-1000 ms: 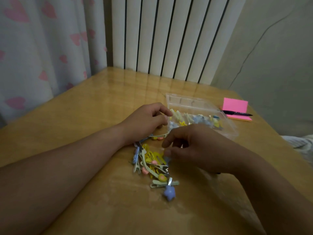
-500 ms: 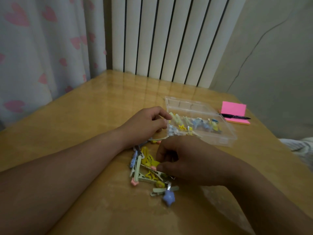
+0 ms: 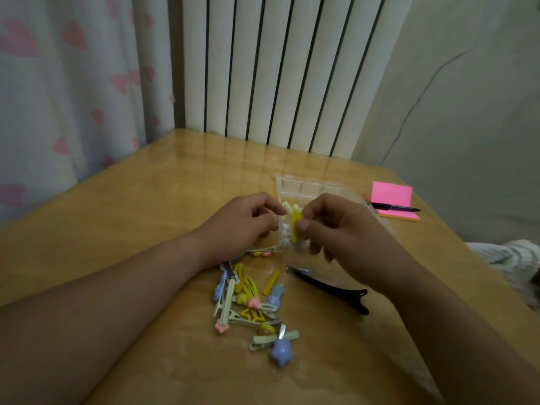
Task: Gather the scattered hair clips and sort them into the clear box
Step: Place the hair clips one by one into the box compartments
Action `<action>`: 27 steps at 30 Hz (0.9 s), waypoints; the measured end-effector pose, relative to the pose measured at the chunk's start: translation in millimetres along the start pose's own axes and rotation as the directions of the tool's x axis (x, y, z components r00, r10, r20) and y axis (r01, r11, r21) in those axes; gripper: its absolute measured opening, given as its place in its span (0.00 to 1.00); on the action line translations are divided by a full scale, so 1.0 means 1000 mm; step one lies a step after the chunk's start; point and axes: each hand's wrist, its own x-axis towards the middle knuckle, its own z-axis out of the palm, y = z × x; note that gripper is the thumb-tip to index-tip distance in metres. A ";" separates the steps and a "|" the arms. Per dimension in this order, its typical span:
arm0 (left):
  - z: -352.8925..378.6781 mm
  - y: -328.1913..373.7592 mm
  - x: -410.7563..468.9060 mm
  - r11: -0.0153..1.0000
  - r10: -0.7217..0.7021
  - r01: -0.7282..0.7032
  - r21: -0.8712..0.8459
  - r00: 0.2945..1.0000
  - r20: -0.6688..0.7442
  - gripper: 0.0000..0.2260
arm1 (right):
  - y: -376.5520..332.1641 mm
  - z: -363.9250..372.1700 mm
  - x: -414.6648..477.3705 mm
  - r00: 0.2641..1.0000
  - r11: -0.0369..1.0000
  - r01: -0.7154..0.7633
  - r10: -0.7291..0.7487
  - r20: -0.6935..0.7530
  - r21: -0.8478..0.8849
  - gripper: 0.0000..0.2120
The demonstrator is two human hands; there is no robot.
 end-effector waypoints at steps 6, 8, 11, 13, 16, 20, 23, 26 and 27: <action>-0.001 -0.001 0.001 1.000 -0.018 0.018 -0.010 1.000 0.009 0.08 | 0.040 -0.029 0.015 0.883 0.994 -0.079 0.108 -0.457 0.082 0.03; -0.001 -0.002 0.002 1.000 -0.025 0.025 -0.014 1.000 -0.002 0.08 | 0.053 -0.038 0.019 0.851 0.992 -0.116 0.121 -0.510 0.041 0.04; 0.000 -0.004 0.003 0.999 -0.032 0.032 -0.016 0.999 0.000 0.07 | 0.067 -0.054 0.026 0.810 0.986 -0.161 0.153 -0.566 0.036 0.05; 0.000 -0.004 0.004 1.000 -0.027 0.027 -0.015 1.000 0.003 0.07 | 0.075 -0.065 0.032 0.796 0.978 -0.208 0.183 -0.577 0.022 0.03; 0.000 -0.004 0.004 1.000 -0.011 0.011 -0.015 1.000 0.003 0.07 | 0.084 -0.072 0.044 0.821 0.960 -0.275 0.209 -0.531 -0.047 0.02; 0.000 -0.001 0.001 1.000 0.017 -0.017 0.000 1.000 0.012 0.06 | 0.088 -0.075 0.066 0.847 0.921 -0.328 0.188 -0.497 -0.211 0.04; 0.000 0.001 0.000 1.000 0.015 -0.015 0.003 1.000 0.015 0.06 | 0.085 -0.080 0.081 0.872 0.865 -0.366 0.188 -0.453 -0.344 0.06; 0.000 0.002 0.000 1.000 0.017 -0.017 0.012 1.000 0.018 0.07 | 0.085 -0.083 0.091 0.891 0.788 -0.408 0.235 -0.387 -0.460 0.07; 0.000 0.001 0.000 1.000 0.015 -0.015 0.014 1.000 0.016 0.07 | 0.086 -0.082 0.093 0.899 0.758 -0.414 0.256 -0.355 -0.503 0.05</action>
